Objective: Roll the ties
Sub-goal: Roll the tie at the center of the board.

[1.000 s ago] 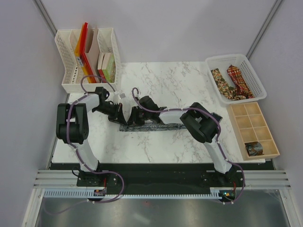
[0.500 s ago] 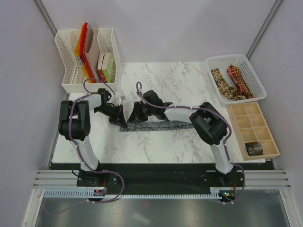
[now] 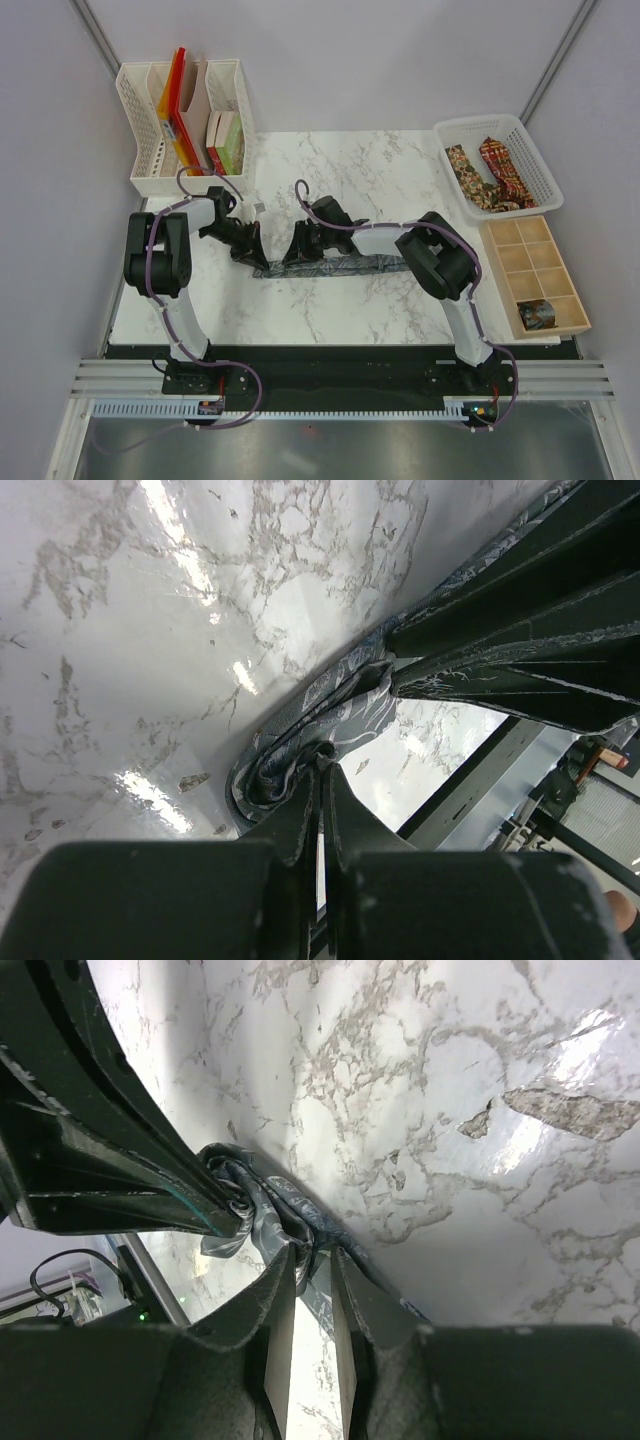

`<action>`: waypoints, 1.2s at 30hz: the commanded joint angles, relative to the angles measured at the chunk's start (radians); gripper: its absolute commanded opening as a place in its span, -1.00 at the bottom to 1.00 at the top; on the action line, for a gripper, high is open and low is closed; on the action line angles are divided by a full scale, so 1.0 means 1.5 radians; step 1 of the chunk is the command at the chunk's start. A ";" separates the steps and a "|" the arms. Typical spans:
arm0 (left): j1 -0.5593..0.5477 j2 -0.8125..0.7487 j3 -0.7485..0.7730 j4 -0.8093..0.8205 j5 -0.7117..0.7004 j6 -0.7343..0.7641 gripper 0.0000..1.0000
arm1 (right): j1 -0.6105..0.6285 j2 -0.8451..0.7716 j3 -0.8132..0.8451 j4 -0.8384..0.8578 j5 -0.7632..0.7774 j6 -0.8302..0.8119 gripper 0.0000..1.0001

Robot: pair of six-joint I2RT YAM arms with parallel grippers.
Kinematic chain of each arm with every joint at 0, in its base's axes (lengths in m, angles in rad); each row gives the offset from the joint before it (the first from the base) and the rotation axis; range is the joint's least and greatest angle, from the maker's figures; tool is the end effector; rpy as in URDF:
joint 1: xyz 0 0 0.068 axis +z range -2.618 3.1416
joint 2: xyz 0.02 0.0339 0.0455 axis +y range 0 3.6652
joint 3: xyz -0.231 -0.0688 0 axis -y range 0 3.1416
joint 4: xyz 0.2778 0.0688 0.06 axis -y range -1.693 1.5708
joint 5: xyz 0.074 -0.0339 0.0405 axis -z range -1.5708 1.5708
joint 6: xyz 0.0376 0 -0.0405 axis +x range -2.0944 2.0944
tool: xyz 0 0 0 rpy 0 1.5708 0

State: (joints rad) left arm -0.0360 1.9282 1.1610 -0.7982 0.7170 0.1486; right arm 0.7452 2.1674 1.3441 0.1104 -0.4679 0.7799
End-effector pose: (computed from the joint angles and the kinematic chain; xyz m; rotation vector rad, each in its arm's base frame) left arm 0.3419 -0.0370 0.0779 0.2703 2.8883 -1.0848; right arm 0.3295 0.3271 0.0713 -0.2333 2.5503 1.2430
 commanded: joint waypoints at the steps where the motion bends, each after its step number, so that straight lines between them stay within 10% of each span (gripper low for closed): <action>1: -0.003 0.009 0.004 0.022 -0.071 0.001 -0.96 | 0.006 0.007 0.004 0.009 0.008 -0.016 -0.43; 24: -0.001 0.019 0.004 0.021 -0.076 0.001 -0.96 | 0.013 -0.021 -0.036 0.084 -0.036 0.057 -0.31; 36: -0.004 -0.053 0.010 0.020 -0.040 -0.036 -0.96 | 0.021 0.002 -0.016 0.032 0.007 0.000 -0.96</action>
State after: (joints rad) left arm -0.0395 1.9076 1.1648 -0.8013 0.7002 0.1345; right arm 0.7696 2.1700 1.3003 0.1902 -0.4797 0.8143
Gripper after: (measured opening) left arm 0.026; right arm 0.056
